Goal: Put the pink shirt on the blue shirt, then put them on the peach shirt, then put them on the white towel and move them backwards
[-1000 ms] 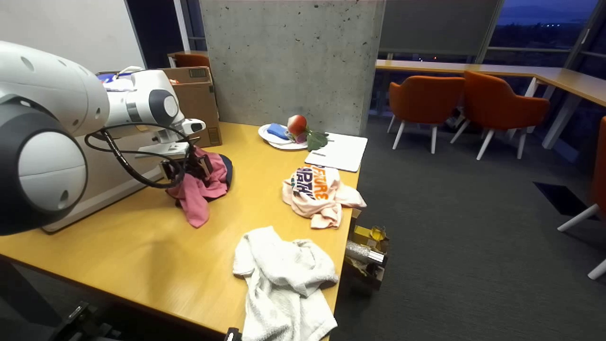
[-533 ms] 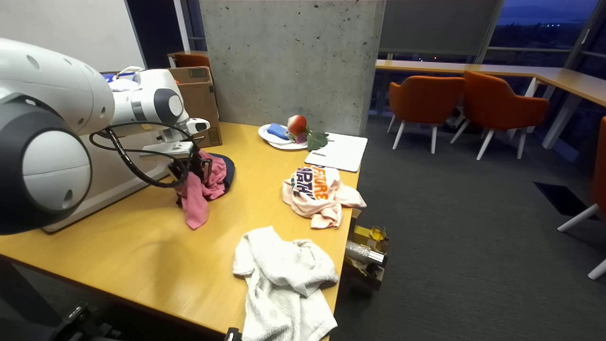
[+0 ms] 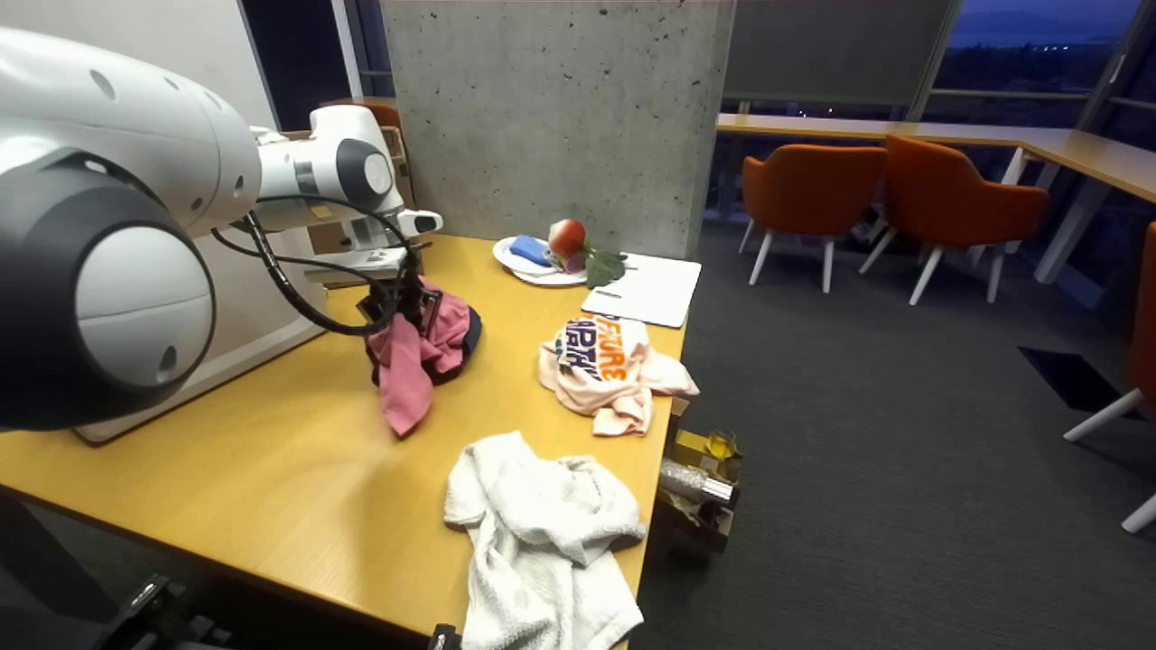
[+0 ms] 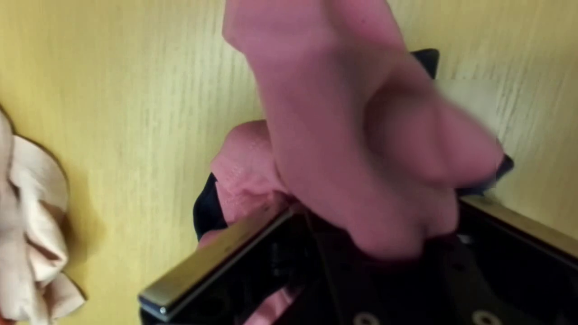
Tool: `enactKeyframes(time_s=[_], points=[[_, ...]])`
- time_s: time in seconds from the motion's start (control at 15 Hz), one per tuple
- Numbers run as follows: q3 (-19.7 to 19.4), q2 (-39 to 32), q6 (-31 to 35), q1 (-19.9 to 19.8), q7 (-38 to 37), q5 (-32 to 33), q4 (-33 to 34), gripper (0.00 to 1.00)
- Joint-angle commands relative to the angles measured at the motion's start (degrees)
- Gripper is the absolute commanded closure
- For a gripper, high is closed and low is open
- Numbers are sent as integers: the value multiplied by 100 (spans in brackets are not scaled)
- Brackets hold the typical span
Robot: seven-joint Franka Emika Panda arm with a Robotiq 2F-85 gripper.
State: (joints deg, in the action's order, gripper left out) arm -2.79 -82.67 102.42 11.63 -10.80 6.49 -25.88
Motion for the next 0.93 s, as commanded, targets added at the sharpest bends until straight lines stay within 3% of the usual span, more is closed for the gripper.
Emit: enactKeyframes(time_s=[0.0, 0.53, 0.87], points=[[-95, 375, -333, -299, 11, -44, -43, 95], [-443, 1061, -680, -774, 9, 172, -26, 95], [-612, 1005, -678, -1050, -31, 242, -52, 95]])
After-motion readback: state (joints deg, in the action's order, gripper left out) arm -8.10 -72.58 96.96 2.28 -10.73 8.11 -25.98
